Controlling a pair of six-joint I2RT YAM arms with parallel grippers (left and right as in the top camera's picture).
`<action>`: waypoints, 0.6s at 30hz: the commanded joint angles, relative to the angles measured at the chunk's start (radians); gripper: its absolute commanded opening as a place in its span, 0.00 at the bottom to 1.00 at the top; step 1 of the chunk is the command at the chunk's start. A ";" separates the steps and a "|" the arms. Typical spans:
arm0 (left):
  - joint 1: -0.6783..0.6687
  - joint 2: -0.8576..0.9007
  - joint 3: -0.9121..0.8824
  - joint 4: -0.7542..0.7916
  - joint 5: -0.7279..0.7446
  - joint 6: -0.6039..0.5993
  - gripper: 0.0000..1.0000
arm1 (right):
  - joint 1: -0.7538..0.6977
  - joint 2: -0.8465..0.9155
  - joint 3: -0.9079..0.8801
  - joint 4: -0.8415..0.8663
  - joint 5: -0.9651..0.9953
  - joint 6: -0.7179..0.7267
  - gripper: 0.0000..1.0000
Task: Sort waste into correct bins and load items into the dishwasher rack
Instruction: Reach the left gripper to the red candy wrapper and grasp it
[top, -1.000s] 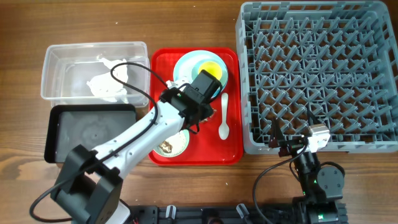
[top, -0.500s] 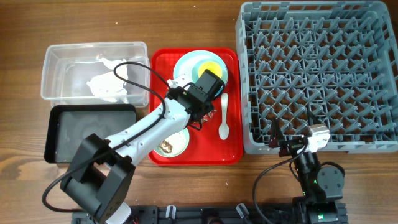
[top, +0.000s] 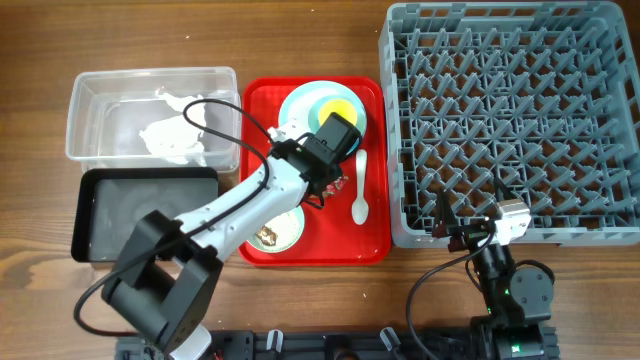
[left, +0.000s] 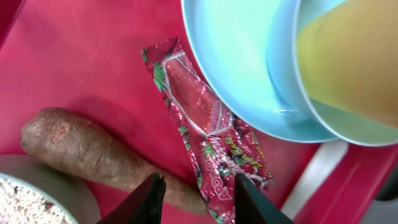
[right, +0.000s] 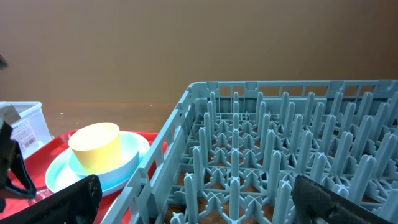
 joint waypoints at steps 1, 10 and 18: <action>0.009 0.047 -0.003 0.004 -0.024 -0.011 0.37 | -0.004 -0.007 -0.001 0.005 0.010 -0.007 1.00; 0.009 0.058 -0.003 0.008 -0.036 -0.011 0.37 | -0.004 -0.007 -0.001 0.005 0.010 -0.008 1.00; 0.009 0.089 -0.003 0.045 -0.044 -0.011 0.36 | -0.004 -0.007 -0.001 0.005 0.010 -0.008 1.00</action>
